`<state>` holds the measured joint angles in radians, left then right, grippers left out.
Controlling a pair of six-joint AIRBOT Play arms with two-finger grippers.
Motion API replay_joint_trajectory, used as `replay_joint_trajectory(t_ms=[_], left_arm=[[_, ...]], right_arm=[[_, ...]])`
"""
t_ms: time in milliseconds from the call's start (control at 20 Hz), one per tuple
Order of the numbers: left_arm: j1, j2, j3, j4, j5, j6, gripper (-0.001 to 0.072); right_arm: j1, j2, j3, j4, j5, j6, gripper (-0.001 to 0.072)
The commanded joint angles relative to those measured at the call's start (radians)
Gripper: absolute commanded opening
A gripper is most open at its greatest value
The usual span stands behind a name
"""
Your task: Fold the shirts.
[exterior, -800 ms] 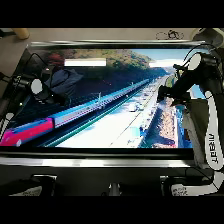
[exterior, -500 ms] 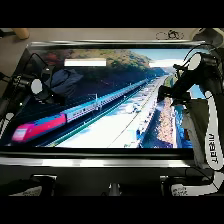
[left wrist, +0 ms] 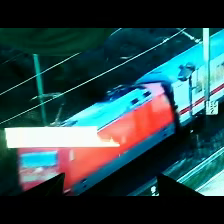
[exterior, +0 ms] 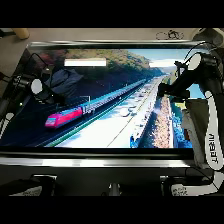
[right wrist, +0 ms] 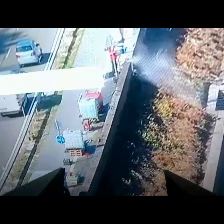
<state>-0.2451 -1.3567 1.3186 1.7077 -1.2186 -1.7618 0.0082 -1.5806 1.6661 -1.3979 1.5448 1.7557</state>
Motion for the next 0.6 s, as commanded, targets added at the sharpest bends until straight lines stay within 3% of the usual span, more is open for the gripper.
replay_joint_trajectory(t_ms=[0, 150, 300, 350, 450, 550], left_arm=[[-0.001, -0.003, 0.000, -0.030, 0.048, -0.070, 0.0720], [0.001, -0.005, 0.000, -0.021, 0.196, -0.074, 0.0720], [0.013, -0.055, 0.012, 0.021, 0.383, -0.070, 0.0715], [0.046, -0.109, 0.056, 0.019, 0.378, -0.072, 0.0715], [0.161, -0.274, 0.225, -0.010, 0.212, -0.072, 0.0716], [0.311, -0.435, 0.408, -0.217, 0.050, -0.072, 0.0716]], right_arm=[[0.001, 0.000, 0.001, 0.006, -0.084, 0.026, 0.0669], [0.001, 0.000, 0.001, 0.007, -0.257, 0.032, 0.0669], [0.001, -0.001, 0.001, 0.007, -0.261, 0.032, 0.0669], [0.001, -0.001, 0.001, 0.007, -0.254, 0.032, 0.0669], [0.001, -0.002, 0.000, 0.007, -0.220, 0.027, 0.0668], [0.001, -0.003, 0.000, 0.008, -0.202, 0.004, 0.0669]])
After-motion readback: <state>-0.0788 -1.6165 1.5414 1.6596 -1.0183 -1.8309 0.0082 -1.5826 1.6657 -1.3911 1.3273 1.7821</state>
